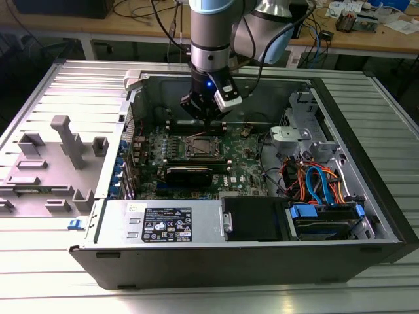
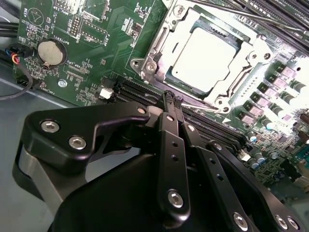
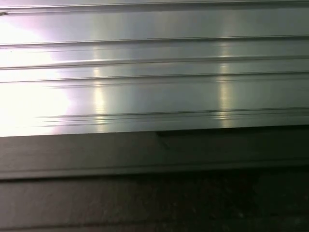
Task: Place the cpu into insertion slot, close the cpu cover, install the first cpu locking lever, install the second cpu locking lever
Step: 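Install the first cpu locking lever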
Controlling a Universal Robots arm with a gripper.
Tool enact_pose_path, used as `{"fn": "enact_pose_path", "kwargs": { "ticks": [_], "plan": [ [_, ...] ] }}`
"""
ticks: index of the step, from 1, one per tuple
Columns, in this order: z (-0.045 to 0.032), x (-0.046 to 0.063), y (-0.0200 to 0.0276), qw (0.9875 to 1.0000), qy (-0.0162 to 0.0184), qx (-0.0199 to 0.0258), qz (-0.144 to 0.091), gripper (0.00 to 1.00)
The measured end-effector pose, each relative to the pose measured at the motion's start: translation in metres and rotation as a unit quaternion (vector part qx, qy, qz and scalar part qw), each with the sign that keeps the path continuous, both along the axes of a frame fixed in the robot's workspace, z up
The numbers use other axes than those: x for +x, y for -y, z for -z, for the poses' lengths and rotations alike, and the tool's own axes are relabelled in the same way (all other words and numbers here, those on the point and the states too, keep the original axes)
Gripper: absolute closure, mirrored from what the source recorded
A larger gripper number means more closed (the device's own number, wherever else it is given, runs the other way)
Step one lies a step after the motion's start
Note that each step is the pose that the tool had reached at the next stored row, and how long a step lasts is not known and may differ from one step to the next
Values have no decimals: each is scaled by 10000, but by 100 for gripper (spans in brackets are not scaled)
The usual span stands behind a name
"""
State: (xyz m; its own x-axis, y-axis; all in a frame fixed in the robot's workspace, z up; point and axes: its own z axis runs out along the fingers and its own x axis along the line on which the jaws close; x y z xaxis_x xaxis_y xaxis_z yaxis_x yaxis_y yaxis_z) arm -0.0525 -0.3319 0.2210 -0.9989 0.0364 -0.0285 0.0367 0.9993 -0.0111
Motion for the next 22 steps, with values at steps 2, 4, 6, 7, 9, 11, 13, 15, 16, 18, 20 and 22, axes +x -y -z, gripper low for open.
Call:
{"fn": "enact_pose_path", "kwargs": {
  "ticks": [2, 4, 6, 7, 9, 11, 13, 15, 16, 18, 20, 22],
  "plan": [
    [4, 0, -1, 10000, 1, 6, -2, 89],
    [4, -5, -1, 10000, 1, 14, -2, 89],
    [5, -12, -1, 10000, 1, 27, -3, 89],
    [6, -16, -1, 10000, 1, 35, -5, 89],
    [11, -21, 0, 10000, 1, 43, -7, 89],
    [15, -22, -1, 10000, 1, 44, -11, 89],
    [23, -21, -4, 10000, 1, 44, -27, 89],
    [30, -14, -11, 10000, 0, 43, -39, 89],
    [33, -4, -17, 10000, 1, 41, -40, 89],
    [39, 8, -35, 10000, 1, 30, -39, 89],
    [45, 10, -40, 10000, 1, 26, -32, 89],
    [48, 16, -42, 10000, -2, 22, -13, 89]
  ]
}}
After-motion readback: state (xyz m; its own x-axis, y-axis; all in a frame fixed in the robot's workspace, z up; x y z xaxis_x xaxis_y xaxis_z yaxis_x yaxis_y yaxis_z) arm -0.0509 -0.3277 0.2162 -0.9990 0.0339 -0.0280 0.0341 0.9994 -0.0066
